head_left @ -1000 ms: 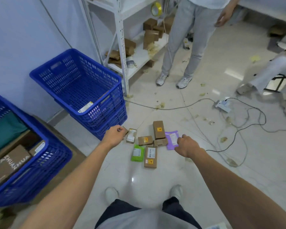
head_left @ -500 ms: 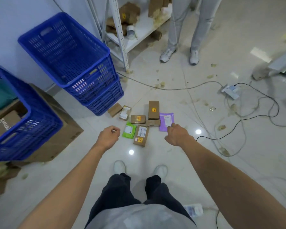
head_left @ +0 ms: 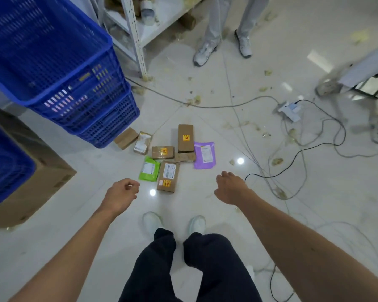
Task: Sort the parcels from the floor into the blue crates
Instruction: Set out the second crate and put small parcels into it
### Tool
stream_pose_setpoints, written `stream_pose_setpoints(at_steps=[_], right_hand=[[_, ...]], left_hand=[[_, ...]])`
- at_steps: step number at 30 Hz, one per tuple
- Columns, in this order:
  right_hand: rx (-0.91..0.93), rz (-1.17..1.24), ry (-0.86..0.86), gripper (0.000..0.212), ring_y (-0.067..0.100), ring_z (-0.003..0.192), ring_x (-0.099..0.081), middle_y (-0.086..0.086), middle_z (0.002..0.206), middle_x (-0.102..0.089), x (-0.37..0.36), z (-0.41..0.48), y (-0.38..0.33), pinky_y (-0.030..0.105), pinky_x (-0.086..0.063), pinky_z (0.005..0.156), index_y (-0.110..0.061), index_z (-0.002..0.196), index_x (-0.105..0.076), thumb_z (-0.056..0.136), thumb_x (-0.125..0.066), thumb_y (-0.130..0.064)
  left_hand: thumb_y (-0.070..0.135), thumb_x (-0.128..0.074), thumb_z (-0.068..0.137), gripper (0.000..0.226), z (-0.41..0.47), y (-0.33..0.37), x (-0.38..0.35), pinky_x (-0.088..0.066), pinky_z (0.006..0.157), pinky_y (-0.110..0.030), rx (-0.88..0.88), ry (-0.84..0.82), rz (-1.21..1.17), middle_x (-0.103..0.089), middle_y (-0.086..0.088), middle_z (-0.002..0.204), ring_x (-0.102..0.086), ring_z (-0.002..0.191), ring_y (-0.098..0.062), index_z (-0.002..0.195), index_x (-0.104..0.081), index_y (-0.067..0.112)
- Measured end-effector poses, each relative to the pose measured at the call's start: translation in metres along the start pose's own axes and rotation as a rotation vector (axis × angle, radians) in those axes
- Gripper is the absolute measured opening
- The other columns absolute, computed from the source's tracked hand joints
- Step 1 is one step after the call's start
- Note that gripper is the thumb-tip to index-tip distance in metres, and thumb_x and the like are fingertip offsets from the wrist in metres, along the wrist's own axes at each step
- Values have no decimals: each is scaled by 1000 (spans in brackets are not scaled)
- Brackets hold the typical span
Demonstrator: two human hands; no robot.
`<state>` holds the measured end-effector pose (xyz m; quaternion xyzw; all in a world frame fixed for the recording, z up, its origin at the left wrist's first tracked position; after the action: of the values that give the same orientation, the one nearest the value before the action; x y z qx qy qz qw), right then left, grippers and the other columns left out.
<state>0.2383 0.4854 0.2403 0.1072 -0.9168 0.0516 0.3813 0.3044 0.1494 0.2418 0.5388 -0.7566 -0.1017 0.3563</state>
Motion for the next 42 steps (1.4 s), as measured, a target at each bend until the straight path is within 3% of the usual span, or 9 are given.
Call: stream_pose_setpoints(at_steps=[3, 6, 14, 18, 24, 29, 34, 37, 42], right_hand=[[17, -22, -8, 33, 28, 115, -50, 9, 124, -49, -11, 36, 4, 37, -43, 90, -9, 124, -50, 92, -49, -20], [54, -48, -65, 36, 27, 114, -50, 9, 125, -49, -30, 80, 4, 36, -44, 87, -9, 127, -48, 91, -49, -11], [153, -90, -163, 36, 26, 115, -51, 6, 123, -52, -119, 220, 14, 37, -44, 91, -11, 126, -49, 90, -47, -18], [189, -195, -104, 35, 27, 117, -53, 9, 125, -53, -163, 294, 26, 36, -45, 91, -10, 126, -47, 92, -47, -19], [293, -183, -4, 48, 28, 115, -52, 6, 127, -48, -209, 410, 23, 37, -43, 83, -12, 136, -38, 90, -50, -18], [408, -191, 240, 64, 25, 124, -44, 4, 139, -42, -231, 489, 10, 38, -41, 97, -14, 146, -31, 89, -57, -23], [371, -173, 192, 55, 26, 123, -49, 5, 133, -49, -254, 534, -9, 38, -37, 104, -15, 138, -37, 89, -60, -26], [325, -162, 247, 37, 27, 121, -51, 7, 130, -52, -263, 539, -16, 40, -40, 103, -14, 132, -41, 96, -44, -22], [272, -146, 199, 33, 27, 123, -51, 7, 130, -53, -262, 544, -11, 41, -39, 104, -13, 127, -42, 95, -42, -21]], left_hand=[[23, -59, 93, 15, 37, 4, -3, -53, 80, -34, -13, 12, 23, -75, 1, 93, -73, 86, -17, 88, -71, 30], [27, -59, 92, 14, 77, 4, -13, -54, 89, -37, -12, 22, 15, -75, 3, 90, -72, 89, -19, 87, -73, 28], [23, -62, 91, 13, 184, -44, -114, -55, 92, -39, 89, 19, -103, -76, 0, 94, -72, 91, -21, 87, -73, 28], [23, -62, 91, 12, 242, -75, -172, -53, 89, -36, 139, 150, -49, -75, -1, 99, -68, 96, -26, 89, -73, 28], [26, -60, 92, 12, 338, -113, -234, -53, 86, -35, 179, 182, 30, -72, 0, 101, -66, 99, -27, 95, -72, 26], [38, -58, 91, 19, 409, -138, -246, -48, 77, -31, 182, 205, -8, -72, 1, 95, -66, 93, -23, 99, -71, 26], [25, -60, 94, 16, 456, -153, -237, -56, 84, -43, 182, 139, -301, -75, -10, 97, -72, 91, -32, 97, -73, 14], [20, -62, 95, 13, 467, -159, -231, -51, 68, -32, 194, 117, -384, -74, -13, 97, -69, 74, -25, 97, -71, 11], [19, -64, 95, 13, 467, -155, -221, -51, 70, -31, 211, 40, -377, -74, -10, 92, -70, 73, -22, 99, -71, 9]])
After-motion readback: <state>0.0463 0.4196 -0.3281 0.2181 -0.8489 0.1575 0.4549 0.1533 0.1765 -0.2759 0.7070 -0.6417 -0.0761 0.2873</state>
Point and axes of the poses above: each hand's wrist, its own z-axis towards the middle knuckle, its own x-axis out of the back of the hand, y = z × x, the point moved 1 cm from there along z, towards the middle knuckle
